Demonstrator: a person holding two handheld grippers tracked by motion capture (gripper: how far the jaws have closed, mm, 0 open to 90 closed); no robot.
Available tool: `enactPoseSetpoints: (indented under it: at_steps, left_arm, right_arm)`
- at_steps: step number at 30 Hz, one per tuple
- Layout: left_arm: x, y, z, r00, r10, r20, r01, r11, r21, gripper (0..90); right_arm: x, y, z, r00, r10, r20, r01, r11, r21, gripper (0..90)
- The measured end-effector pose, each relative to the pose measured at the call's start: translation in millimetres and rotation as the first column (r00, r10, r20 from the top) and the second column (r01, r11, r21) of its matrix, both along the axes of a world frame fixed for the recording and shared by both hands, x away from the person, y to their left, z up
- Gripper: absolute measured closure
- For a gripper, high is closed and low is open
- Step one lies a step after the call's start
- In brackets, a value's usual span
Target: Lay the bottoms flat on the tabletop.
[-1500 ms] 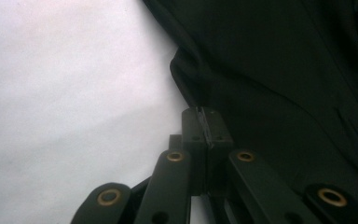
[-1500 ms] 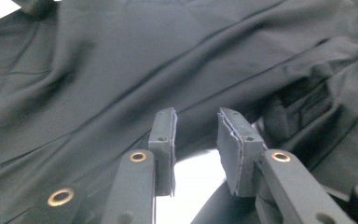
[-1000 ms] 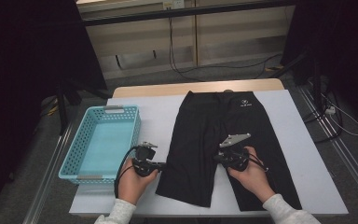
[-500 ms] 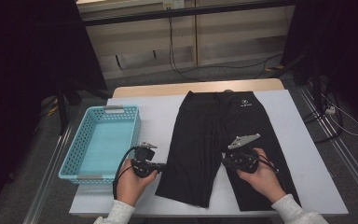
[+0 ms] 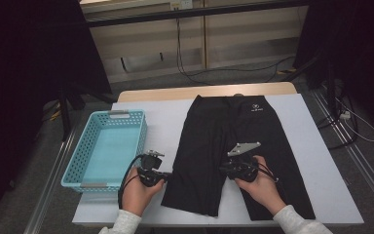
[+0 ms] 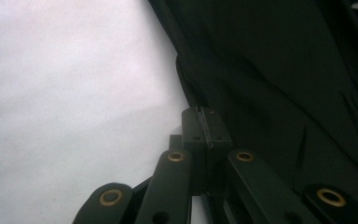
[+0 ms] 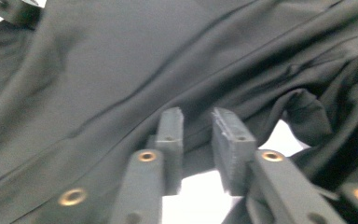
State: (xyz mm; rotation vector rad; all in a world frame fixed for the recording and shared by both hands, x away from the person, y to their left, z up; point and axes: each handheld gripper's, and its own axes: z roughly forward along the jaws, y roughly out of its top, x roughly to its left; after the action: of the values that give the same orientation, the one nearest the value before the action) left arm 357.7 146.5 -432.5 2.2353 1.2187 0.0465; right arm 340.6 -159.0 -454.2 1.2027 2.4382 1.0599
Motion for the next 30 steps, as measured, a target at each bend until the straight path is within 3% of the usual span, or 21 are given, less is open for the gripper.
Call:
enactPoseSetpoints:
  at_steps: [2,4,7,9,11,14,17,20,22,23,27,29,30]
  left_arm:
    - [-0.2,0.5,0.1,0.9999,0.001,0.010,-0.001,1.0000,-0.005,89.9]
    - [-0.6,0.6,1.3,0.9995,0.004,0.031,-0.004,1.0000,-0.008,88.6]
    - [0.5,-0.1,5.6,0.9995,0.012,0.028,-0.011,0.9983,-0.057,84.0]
    - [2.7,-3.7,6.7,0.9965,0.029,0.079,-0.023,0.9973,-0.069,75.3]
    - [7.7,-7.0,6.7,0.9929,0.023,0.117,-0.016,0.9979,-0.063,65.2]
    - [18.0,-10.7,3.6,0.9896,0.045,0.136,-0.036,0.9973,-0.064,59.6]
    - [30.1,-14.4,1.1,0.9837,0.055,0.171,-0.047,0.9975,-0.052,58.2]
    - [37.4,-19.0,-6.3,0.9846,0.058,0.165,-0.053,0.9981,-0.031,57.5]
    - [38.6,-21.1,-13.2,0.9883,0.054,0.143,-0.051,0.9984,-0.022,59.1]
    - [38.2,-21.1,-13.5,0.9868,0.055,0.152,-0.053,0.9984,-0.022,59.9]
    - [37.6,-20.0,-12.7,0.9915,0.046,0.122,-0.043,0.9988,-0.025,75.6]
    - [38.5,-19.6,-13.4,0.9939,0.052,0.097,-0.048,0.9975,-0.053,86.2]
    - [38.7,-20.0,-13.1,0.9929,0.054,0.106,-0.049,0.9976,-0.048,87.9]
  right_arm:
    - [0.3,-2.0,0.4,0.9995,0.016,-0.029,-0.015,1.000,0.021,89.9]
    - [0.2,-3.4,0.5,0.9991,0.017,-0.038,-0.016,1.000,0.023,90.0]
    - [-0.2,-5.5,2.2,0.9980,0.026,-0.059,-0.025,0.999,0.022,90.0]
    - [-1.8,-6.8,2.2,0.9969,0.035,-0.070,-0.033,0.999,0.023,90.0]
    - [-3.5,-8.2,2.4,0.9961,0.044,-0.077,-0.042,0.999,0.027,90.0]
    - [-4.6,-8.7,2.6,0.9963,0.042,-0.076,-0.040,0.999,0.025,90.0]
    - [-4.8,-8.4,2.3,0.9965,0.046,-0.070,-0.044,0.999,0.021,90.0]
    - [-5.0,-8.8,1.7,0.9967,0.047,-0.066,-0.045,0.999,0.025,90.0]
    - [-5.2,-9.4,1.3,0.9968,0.045,-0.066,-0.043,0.999,0.029,90.0]
    - [-5.6,-9.4,1.4,0.9969,0.044,-0.066,-0.042,0.999,0.029,90.0]
    - [-6.3,-10.2,0.8,0.9972,0.047,-0.057,-0.045,0.998,0.033,87.9]
    - [-6.5,-10.1,0.8,0.9973,0.049,-0.055,-0.048,0.998,0.033,86.6]
    - [-7.0,-10.0,1.3,0.9974,0.046,-0.055,-0.044,0.998,0.033,84.3]
